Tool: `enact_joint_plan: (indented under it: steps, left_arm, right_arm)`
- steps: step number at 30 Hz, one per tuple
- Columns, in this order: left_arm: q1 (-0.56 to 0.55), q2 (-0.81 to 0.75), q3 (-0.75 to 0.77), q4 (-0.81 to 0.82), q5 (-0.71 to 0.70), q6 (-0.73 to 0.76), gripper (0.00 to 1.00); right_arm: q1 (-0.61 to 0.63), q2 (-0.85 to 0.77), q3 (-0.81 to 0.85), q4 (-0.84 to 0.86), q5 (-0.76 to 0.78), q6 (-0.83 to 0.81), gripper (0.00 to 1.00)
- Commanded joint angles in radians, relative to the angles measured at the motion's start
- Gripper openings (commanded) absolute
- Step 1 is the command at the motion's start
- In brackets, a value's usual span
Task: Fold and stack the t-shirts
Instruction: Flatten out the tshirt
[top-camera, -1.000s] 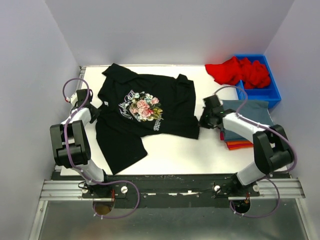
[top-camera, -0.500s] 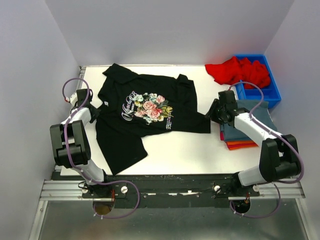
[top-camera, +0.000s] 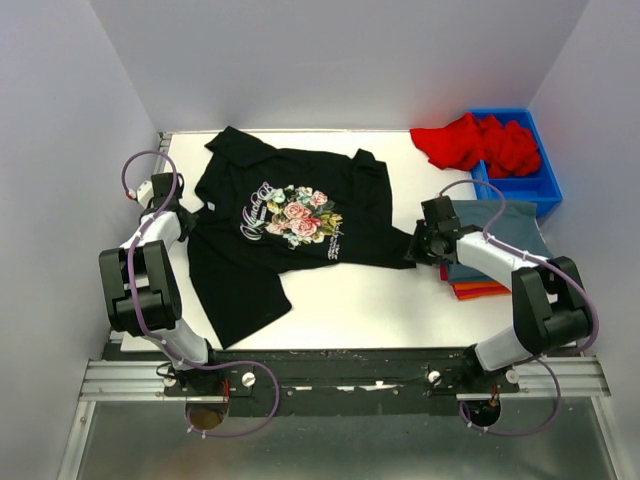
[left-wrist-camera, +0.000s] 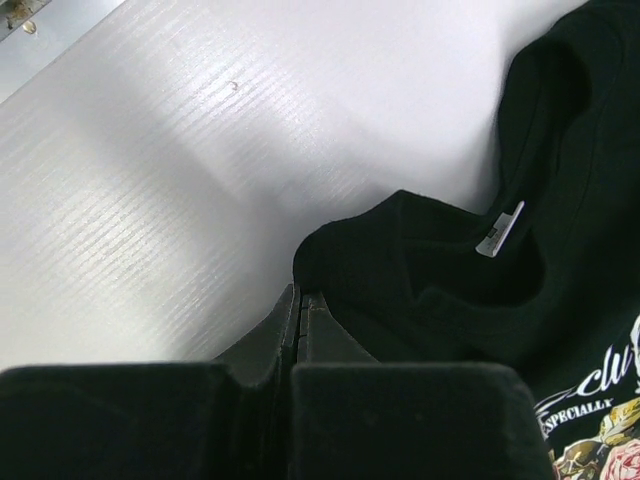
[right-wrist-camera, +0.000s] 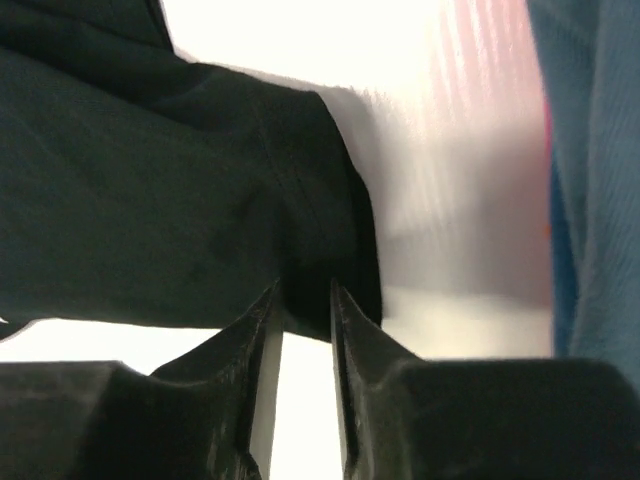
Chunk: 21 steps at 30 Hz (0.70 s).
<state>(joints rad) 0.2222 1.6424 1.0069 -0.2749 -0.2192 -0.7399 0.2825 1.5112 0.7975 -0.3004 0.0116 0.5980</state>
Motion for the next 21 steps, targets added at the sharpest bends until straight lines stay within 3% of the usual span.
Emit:
enact_joint_plan:
  steps: [1,2,13,21]
  left_arm:
    - [0.002,-0.029,0.012,0.005,-0.069,0.020,0.00]
    - [0.003,-0.032,0.012,0.003,-0.071,0.022,0.00]
    - [0.003,-0.016,0.052,-0.038,-0.141,0.046,0.00]
    - [0.003,-0.006,0.052,-0.026,-0.121,0.053,0.00]
  right_arm:
    - [0.018,0.020,-0.014,-0.023,0.005,0.019,0.11]
    - [0.018,0.021,0.005,-0.037,-0.002,0.019,0.01]
    - [0.000,-0.039,0.275,-0.184,-0.055,0.009,0.01]
    - [-0.014,-0.043,0.173,-0.108,-0.061,0.019,0.01]
